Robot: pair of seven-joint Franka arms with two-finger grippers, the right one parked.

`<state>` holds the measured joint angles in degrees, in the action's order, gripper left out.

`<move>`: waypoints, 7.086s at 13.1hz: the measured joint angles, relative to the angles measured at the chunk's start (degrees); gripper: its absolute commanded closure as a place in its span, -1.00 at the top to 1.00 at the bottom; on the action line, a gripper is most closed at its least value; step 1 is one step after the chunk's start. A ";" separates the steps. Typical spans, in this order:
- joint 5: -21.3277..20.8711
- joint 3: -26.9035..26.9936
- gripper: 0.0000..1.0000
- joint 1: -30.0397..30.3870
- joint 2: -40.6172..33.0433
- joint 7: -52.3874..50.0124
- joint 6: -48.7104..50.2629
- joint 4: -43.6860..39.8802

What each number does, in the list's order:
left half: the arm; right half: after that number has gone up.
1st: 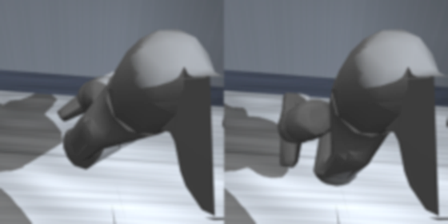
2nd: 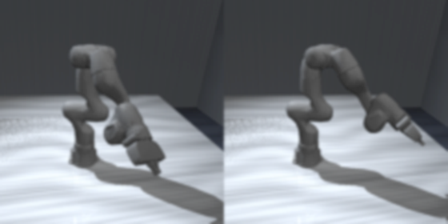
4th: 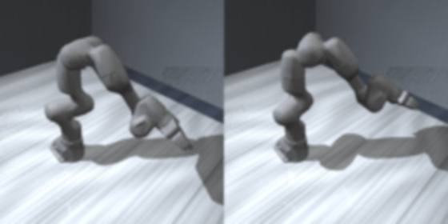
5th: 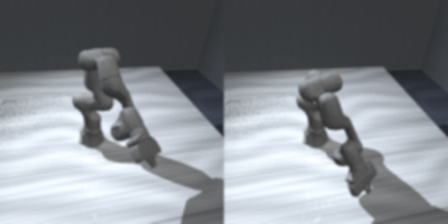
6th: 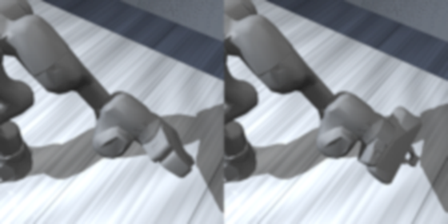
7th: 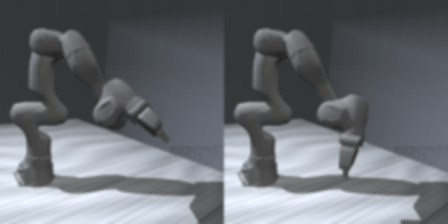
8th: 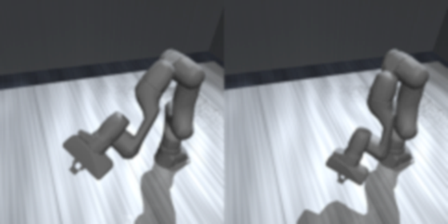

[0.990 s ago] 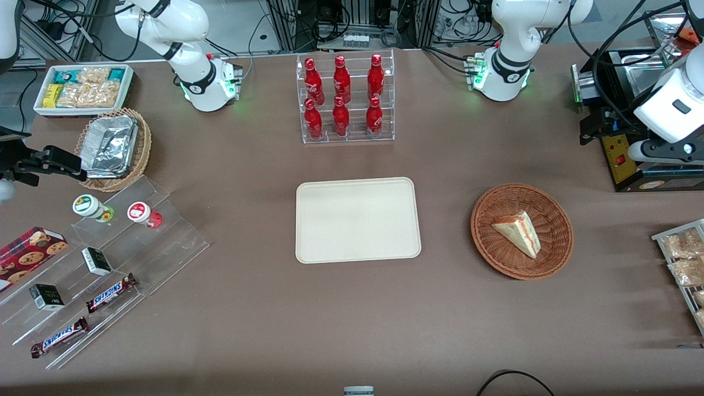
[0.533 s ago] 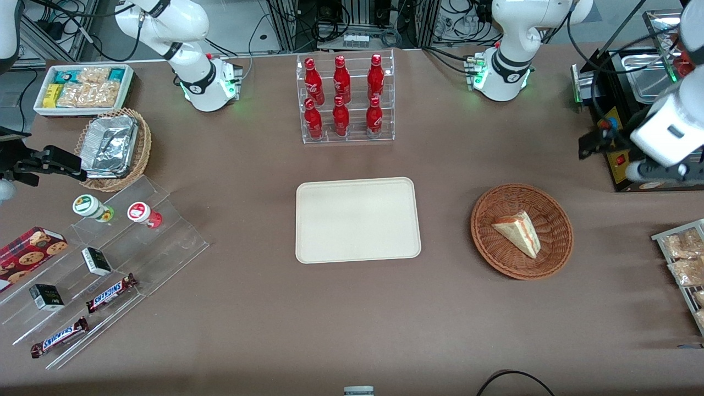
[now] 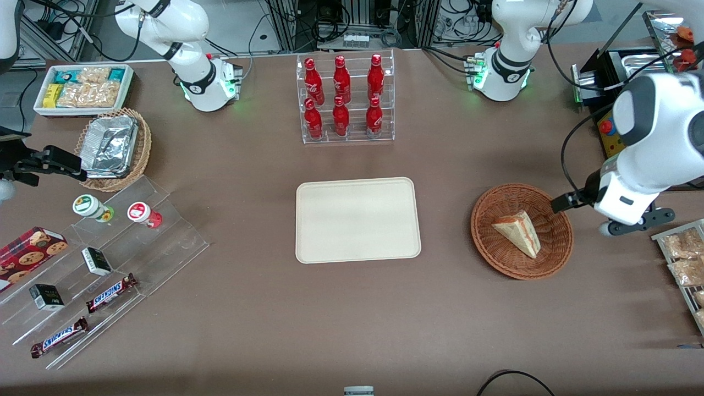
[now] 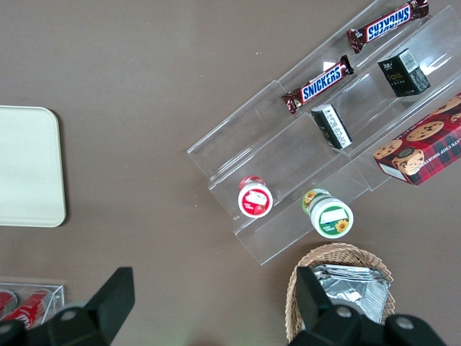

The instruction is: Place sandwich from basket to tray

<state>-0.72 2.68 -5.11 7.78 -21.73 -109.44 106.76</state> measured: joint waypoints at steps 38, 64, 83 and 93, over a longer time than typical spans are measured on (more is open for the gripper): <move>-1.37 -3.28 -1.00 -18.77 6.80 -19.99 3.50 -11.90; -0.45 -5.45 1.00 -42.30 35.58 -26.84 -13.72 -23.59; -0.57 -2.37 1.00 -19.77 5.30 -20.35 16.07 -23.87; -0.57 -2.25 1.00 -3.82 -8.09 5.95 23.71 -15.46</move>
<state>-1.29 0.43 -8.93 -0.31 -15.79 -85.73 91.30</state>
